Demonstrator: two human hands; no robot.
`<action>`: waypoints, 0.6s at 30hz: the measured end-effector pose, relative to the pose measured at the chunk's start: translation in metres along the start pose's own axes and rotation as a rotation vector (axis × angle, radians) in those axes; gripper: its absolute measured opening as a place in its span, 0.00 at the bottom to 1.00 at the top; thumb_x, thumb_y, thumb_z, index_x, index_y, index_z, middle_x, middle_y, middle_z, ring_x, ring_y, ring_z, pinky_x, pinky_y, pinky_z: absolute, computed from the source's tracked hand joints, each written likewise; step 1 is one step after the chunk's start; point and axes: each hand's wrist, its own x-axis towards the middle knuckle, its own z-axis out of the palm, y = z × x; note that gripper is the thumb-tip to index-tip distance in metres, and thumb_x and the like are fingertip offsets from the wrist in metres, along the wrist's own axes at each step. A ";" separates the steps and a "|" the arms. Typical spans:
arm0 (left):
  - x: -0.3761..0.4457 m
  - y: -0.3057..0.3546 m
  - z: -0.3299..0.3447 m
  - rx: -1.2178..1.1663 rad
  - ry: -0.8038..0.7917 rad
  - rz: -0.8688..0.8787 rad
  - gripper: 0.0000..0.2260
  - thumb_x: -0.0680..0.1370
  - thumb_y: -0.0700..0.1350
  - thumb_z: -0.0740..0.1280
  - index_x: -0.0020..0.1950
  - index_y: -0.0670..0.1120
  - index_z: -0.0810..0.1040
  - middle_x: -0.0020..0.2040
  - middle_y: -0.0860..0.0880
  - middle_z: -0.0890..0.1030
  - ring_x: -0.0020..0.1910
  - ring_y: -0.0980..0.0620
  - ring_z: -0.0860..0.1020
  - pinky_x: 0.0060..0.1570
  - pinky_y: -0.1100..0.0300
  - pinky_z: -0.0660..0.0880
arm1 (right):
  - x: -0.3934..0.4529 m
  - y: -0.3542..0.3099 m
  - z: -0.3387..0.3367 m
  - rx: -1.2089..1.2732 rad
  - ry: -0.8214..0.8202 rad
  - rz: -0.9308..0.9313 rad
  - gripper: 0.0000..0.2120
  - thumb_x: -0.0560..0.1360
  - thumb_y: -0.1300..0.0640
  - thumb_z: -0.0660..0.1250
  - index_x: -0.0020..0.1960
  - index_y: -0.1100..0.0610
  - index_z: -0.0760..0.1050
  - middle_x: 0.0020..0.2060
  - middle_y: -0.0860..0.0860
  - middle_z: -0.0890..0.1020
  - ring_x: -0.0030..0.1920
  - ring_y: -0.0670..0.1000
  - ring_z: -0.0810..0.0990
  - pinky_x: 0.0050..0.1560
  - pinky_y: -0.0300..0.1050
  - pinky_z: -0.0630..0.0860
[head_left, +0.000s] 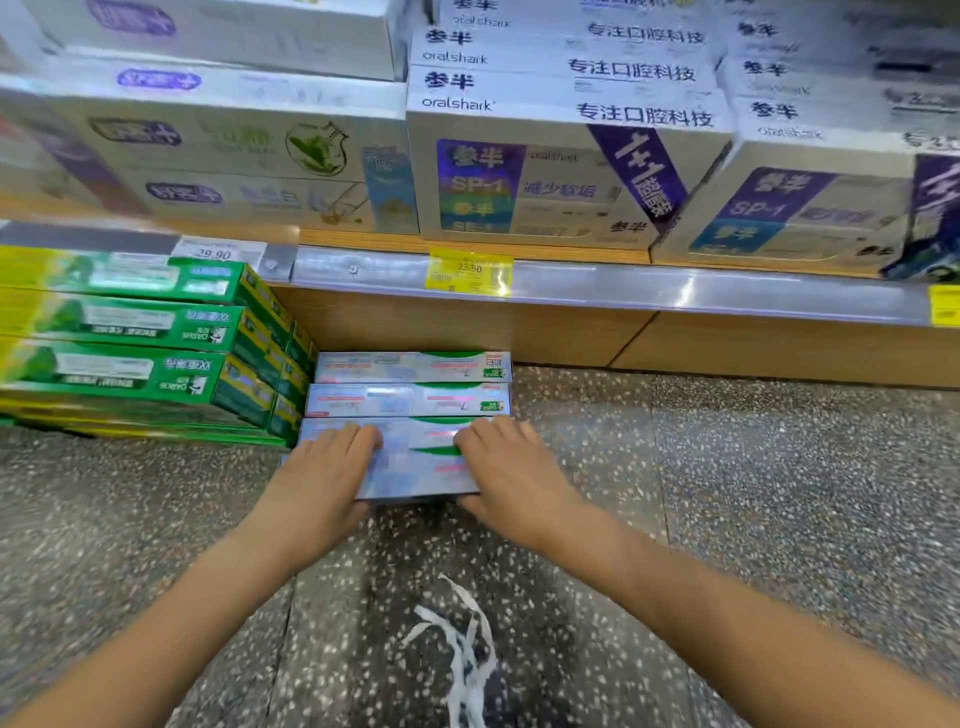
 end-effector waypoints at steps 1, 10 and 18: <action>-0.004 -0.001 0.007 0.035 -0.014 -0.004 0.33 0.53 0.47 0.82 0.48 0.48 0.65 0.38 0.47 0.76 0.35 0.44 0.78 0.27 0.56 0.72 | 0.001 -0.003 0.007 -0.010 -0.023 -0.011 0.26 0.66 0.49 0.75 0.58 0.60 0.72 0.54 0.56 0.76 0.54 0.58 0.73 0.51 0.50 0.71; 0.003 -0.013 0.030 0.094 -0.055 -0.115 0.33 0.52 0.49 0.83 0.48 0.44 0.69 0.51 0.38 0.76 0.47 0.35 0.78 0.37 0.47 0.77 | 0.022 0.004 0.038 0.017 -0.058 -0.008 0.31 0.73 0.49 0.69 0.70 0.58 0.61 0.72 0.60 0.59 0.72 0.62 0.55 0.71 0.58 0.51; 0.016 -0.019 0.028 0.194 0.032 -0.126 0.41 0.53 0.68 0.68 0.56 0.40 0.73 0.45 0.42 0.76 0.43 0.40 0.77 0.41 0.49 0.76 | 0.036 0.010 0.033 -0.016 0.045 -0.028 0.45 0.65 0.35 0.71 0.72 0.57 0.57 0.63 0.56 0.66 0.63 0.57 0.63 0.64 0.52 0.60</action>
